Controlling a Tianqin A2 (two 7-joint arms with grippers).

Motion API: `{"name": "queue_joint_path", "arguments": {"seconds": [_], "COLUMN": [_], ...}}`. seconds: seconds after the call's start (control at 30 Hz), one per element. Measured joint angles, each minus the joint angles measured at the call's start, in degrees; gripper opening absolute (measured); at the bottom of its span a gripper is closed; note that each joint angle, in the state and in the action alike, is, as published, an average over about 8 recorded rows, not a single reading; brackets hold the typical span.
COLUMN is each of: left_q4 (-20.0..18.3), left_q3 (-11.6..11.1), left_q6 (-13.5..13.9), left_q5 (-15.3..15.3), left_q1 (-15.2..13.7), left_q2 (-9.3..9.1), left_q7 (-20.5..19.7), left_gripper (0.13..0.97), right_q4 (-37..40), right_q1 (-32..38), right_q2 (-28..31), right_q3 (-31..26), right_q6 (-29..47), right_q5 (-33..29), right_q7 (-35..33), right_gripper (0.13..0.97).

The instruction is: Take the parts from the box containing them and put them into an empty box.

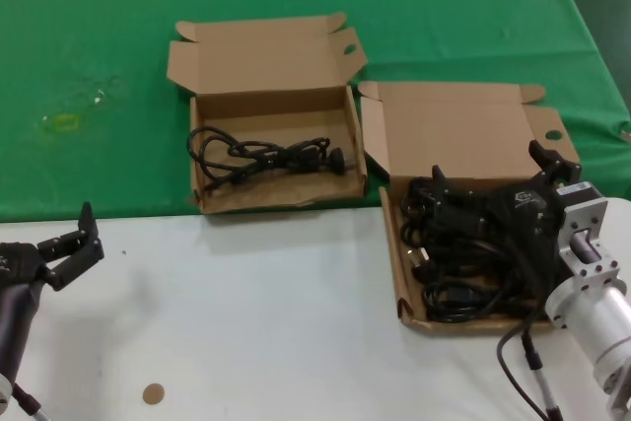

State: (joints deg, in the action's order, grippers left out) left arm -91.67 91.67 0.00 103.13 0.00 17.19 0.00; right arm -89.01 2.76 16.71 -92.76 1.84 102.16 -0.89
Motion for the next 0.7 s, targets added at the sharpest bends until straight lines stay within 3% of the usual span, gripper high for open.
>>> {"name": "queue_joint_path", "arguments": {"seconds": [0.7], "left_q4": [0.0], "left_q3": [0.0], "left_q6": [0.0], "left_q5": [0.0], "left_q1": [0.0], "left_q2": [0.00], "left_q7": [0.0], "left_gripper": [0.966], "right_q4": [0.0], "right_q1": [0.0], "right_q2": [0.0], "right_q3": [0.0], "right_q6": [0.0], "right_q5": [0.0], "right_q7": [0.0], "right_gripper": [0.966]}}
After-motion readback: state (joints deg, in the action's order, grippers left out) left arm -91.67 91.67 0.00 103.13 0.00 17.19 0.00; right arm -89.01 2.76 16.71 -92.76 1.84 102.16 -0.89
